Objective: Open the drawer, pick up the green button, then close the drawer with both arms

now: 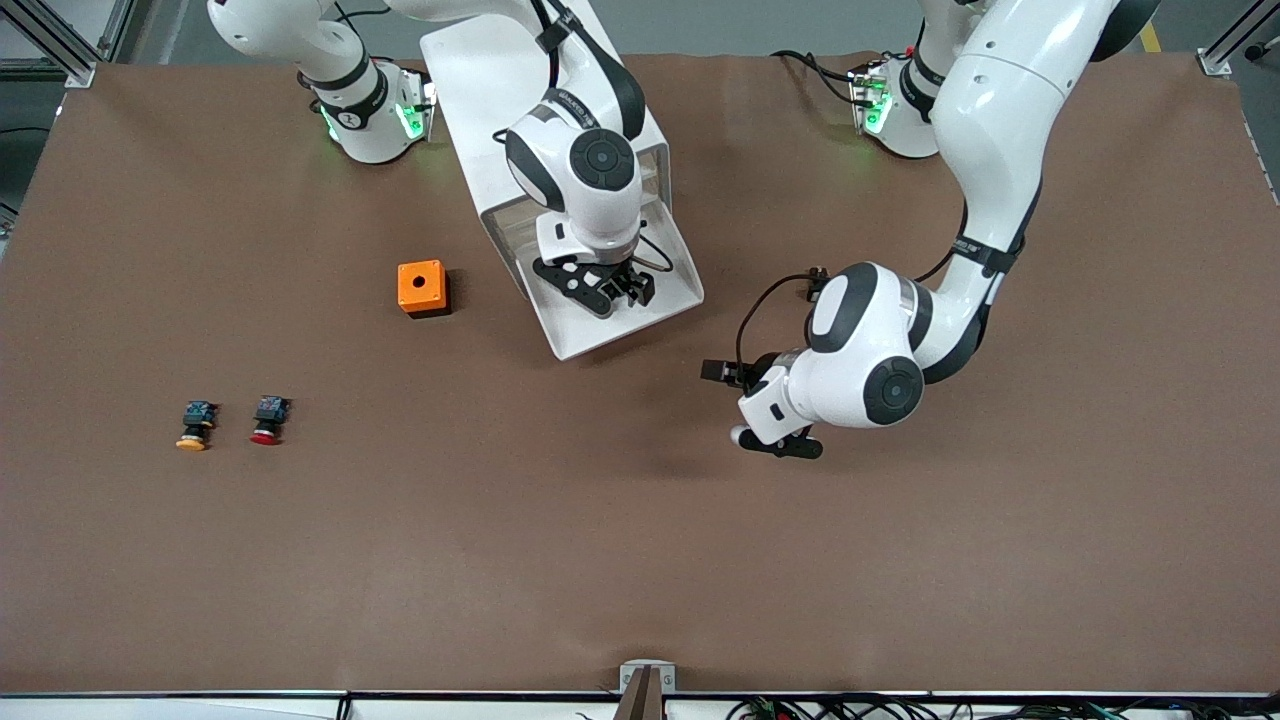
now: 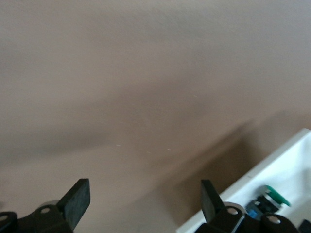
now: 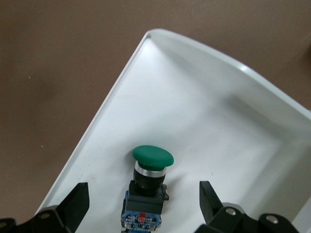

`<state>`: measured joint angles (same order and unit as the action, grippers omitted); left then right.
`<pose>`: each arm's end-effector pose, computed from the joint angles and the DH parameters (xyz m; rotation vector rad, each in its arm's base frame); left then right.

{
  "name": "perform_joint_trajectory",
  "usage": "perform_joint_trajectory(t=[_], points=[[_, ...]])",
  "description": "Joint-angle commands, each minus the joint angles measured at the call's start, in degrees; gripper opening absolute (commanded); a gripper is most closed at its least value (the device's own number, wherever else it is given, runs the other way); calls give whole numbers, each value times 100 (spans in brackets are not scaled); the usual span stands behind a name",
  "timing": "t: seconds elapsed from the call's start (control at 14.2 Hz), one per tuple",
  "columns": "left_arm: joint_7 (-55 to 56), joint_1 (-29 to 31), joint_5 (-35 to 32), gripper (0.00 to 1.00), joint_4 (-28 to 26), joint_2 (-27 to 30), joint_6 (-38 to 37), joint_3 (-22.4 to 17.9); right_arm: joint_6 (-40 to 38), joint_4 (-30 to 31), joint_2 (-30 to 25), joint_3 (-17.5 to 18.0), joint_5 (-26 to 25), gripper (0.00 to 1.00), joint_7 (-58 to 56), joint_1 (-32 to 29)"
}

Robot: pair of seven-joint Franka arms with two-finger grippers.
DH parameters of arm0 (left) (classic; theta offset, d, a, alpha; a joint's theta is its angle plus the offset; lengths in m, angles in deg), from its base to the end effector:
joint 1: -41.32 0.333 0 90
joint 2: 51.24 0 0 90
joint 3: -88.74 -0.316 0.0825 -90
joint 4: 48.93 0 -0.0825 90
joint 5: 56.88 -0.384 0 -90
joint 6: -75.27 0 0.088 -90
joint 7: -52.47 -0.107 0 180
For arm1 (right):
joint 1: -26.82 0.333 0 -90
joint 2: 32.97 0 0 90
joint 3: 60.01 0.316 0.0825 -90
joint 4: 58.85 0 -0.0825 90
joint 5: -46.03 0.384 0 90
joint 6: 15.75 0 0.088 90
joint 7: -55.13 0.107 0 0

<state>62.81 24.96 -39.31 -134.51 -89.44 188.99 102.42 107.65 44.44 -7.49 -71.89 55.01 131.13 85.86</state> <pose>0.6066 -0.3418 0.2801 2.7641 -0.2182 -0.4174 0.4233 0.4797 0.2972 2.9575 -0.8812 -0.1110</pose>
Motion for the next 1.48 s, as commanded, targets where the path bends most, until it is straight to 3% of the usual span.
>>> perform_joint_trajectory(t=[0.0,0.21,0.49,0.63,0.77,1.05,1.12,1.4], points=[[204,10,-298,100,128,59,-296,-67,69,16,97,-16,533,100,-611,-94],[1396,-7,-333,100,129,94,-447,-102,192,16,229,-16,614,100,-674,-77],[2796,-60,-870,100,120,94,-456,-23,184,16,247,-16,614,99,-683,-94],[3429,-244,-1026,100,120,76,-456,-49,184,16,256,-16,622,77,-683,-85],[3764,-350,-1640,100,94,41,-385,-32,184,7,256,-16,622,54,-674,-68],[4037,-516,-1713,100,85,-108,-105,-32,157,-36,256,-16,622,16,-674,-24],[4125,-569,-1766,100,76,-134,-78,-41,149,-63,256,-16,622,12,-674,-15],[4301,-701,-1801,100,76,-179,1,-41,-490,-474,203,-16,631,12,-657,-164]])
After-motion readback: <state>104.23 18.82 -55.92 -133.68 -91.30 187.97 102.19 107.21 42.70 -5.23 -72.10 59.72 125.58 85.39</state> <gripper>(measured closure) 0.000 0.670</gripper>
